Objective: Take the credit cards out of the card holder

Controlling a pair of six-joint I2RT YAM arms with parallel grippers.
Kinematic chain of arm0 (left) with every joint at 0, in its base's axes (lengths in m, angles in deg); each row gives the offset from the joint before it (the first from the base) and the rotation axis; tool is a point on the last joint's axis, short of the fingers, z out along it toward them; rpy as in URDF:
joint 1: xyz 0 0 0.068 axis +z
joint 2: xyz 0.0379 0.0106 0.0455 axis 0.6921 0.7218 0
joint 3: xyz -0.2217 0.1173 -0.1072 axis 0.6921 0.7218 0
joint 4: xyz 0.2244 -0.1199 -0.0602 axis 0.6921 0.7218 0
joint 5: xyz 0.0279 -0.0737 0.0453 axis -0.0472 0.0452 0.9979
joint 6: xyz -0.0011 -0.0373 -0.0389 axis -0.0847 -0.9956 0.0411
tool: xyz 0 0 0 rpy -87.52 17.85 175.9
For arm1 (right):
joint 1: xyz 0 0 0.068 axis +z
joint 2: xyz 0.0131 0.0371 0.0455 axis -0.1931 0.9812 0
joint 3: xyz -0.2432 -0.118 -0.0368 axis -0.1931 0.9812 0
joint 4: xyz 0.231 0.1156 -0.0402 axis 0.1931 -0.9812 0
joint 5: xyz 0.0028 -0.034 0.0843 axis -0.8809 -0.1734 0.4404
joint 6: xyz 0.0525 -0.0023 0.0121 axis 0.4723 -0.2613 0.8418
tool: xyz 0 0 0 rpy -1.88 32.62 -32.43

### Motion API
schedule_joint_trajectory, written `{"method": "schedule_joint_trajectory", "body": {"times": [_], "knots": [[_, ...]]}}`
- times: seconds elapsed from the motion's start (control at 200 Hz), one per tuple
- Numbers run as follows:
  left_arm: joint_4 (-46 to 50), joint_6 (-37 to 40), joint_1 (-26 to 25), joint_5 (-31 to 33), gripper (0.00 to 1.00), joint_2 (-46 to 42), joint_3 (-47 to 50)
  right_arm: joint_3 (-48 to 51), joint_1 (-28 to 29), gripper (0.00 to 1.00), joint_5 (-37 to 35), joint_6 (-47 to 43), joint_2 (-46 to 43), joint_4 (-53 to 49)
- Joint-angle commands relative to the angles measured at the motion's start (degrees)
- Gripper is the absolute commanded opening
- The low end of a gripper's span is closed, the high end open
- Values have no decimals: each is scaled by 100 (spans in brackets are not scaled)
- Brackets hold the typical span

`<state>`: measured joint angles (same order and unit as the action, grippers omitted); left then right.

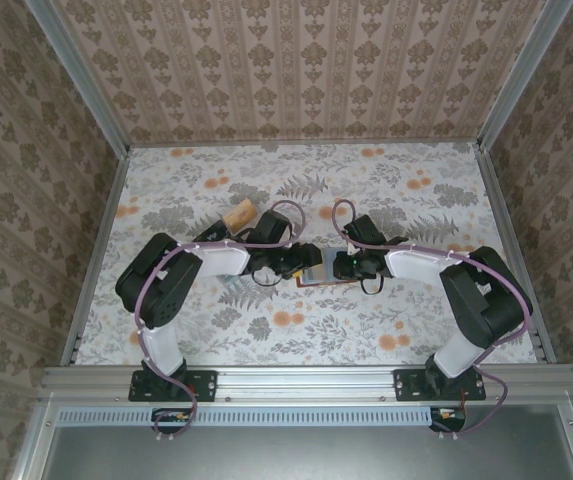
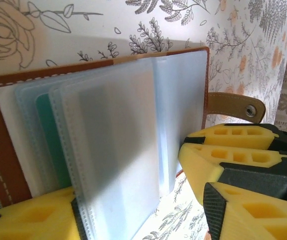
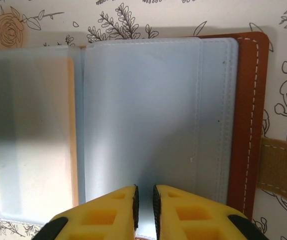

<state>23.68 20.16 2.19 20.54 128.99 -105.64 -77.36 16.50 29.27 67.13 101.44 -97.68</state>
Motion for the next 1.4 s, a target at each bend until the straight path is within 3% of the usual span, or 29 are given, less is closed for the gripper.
{"method": "schedule_joint_trajectory", "body": {"times": [0.0, 0.365, 0.595, 1.09, 1.395], "knots": [[-24, 116, -49, -83, 70, -12, -124, 115, 40, 20, -66, 90, 18, -123], [1367, 584, -41, 962, 65, -585, -268, 106, 43, 21, -100, 87, -2, -140], [894, 534, -90, 450, 62, -259, -391, 80, 40, 21, -93, 88, 29, -139], [1308, 511, -67, 625, 59, -23, -486, 80, 44, 21, -93, 83, 26, -129], [909, 473, -93, 212, 59, 184, -532, 91, 40, 21, -71, 83, 36, -125]]}}
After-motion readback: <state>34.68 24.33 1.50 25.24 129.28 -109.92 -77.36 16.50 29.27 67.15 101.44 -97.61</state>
